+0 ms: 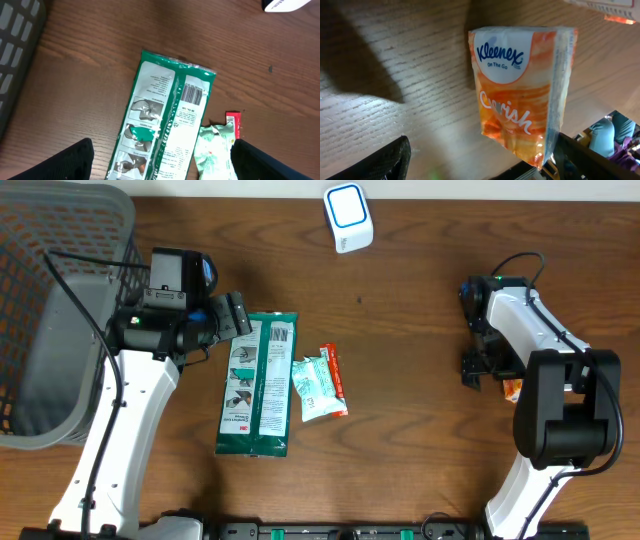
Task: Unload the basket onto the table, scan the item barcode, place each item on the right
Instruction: 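Carry the Kleenex pack to the table's right side and release it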
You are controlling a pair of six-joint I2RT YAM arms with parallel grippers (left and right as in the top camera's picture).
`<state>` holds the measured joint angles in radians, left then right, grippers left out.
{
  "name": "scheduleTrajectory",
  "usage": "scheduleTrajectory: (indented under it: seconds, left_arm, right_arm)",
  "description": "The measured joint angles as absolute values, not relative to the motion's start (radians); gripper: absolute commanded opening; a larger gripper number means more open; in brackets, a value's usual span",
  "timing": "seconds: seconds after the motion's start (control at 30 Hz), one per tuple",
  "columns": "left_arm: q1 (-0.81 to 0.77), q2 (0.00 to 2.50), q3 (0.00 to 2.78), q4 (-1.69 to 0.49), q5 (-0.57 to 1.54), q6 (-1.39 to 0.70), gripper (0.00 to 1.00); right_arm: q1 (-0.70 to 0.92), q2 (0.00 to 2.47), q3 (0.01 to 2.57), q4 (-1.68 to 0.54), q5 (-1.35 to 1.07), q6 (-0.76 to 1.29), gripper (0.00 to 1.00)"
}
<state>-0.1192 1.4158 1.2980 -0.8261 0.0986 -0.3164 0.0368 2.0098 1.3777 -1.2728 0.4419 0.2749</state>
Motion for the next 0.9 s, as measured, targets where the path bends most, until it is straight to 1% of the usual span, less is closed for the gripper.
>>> scheduleTrajectory:
  seconds: [0.07, 0.1, 0.43, 0.47, 0.5, 0.53, 0.57, 0.6, 0.7, 0.73, 0.77, 0.83, 0.9]
  left_arm:
    - [-0.119, 1.416, 1.298, -0.826, 0.099, -0.316, 0.88]
    - [-0.119, 1.416, 1.298, -0.826, 0.099, -0.316, 0.88]
    - [-0.119, 1.416, 1.298, -0.826, 0.099, -0.316, 0.88]
    - [-0.119, 1.416, 1.298, -0.826, 0.099, -0.316, 0.88]
    - [-0.119, 1.416, 1.298, -0.826, 0.099, -0.316, 0.88]
    - [-0.12, 1.416, 1.298, -0.826, 0.099, -0.316, 0.88]
    - [-0.119, 1.416, 1.298, -0.826, 0.099, -0.316, 0.88]
    - [-0.12, 1.416, 1.298, -0.826, 0.099, -0.316, 0.88]
    - [-0.119, 1.416, 1.298, -0.826, 0.099, -0.316, 0.88]
    - [-0.119, 1.416, 1.298, -0.826, 0.099, -0.316, 0.88]
    - [-0.119, 1.416, 1.298, -0.826, 0.099, -0.316, 0.88]
    - [-0.119, 1.416, 1.298, -0.826, 0.099, -0.316, 0.88]
    - [-0.119, 1.416, 1.298, -0.826, 0.099, -0.316, 0.88]
  right_arm:
    - [0.037, 2.01, 1.378, -1.272, 0.442, 0.275, 0.89]
    - [0.037, 2.01, 1.378, -1.272, 0.442, 0.276, 0.99]
    - [0.037, 2.01, 1.378, -1.262, 0.439, 0.277, 0.99]
    - [0.037, 2.01, 1.378, -1.261, 0.438, 0.277, 0.9]
    - [0.037, 2.01, 1.377, -1.259, 0.436, 0.277, 0.71]
    - [0.037, 2.01, 1.377, -1.258, 0.431, 0.282, 0.32]
    - [0.037, 2.01, 1.377, -1.258, 0.425, 0.278, 0.05]
    - [0.037, 2.01, 1.377, -1.254, 0.417, 0.275, 0.01]
    - [0.037, 2.01, 1.377, -1.242, 0.396, 0.273, 0.01]
    - [0.037, 2.01, 1.377, -1.239, 0.391, 0.275, 0.02]
    - [0.037, 2.01, 1.377, -1.236, 0.387, 0.274, 0.09]
    - [0.037, 2.01, 1.377, -1.229, 0.381, 0.274, 0.36]
    - [0.037, 2.01, 1.377, -1.225, 0.375, 0.268, 0.48]
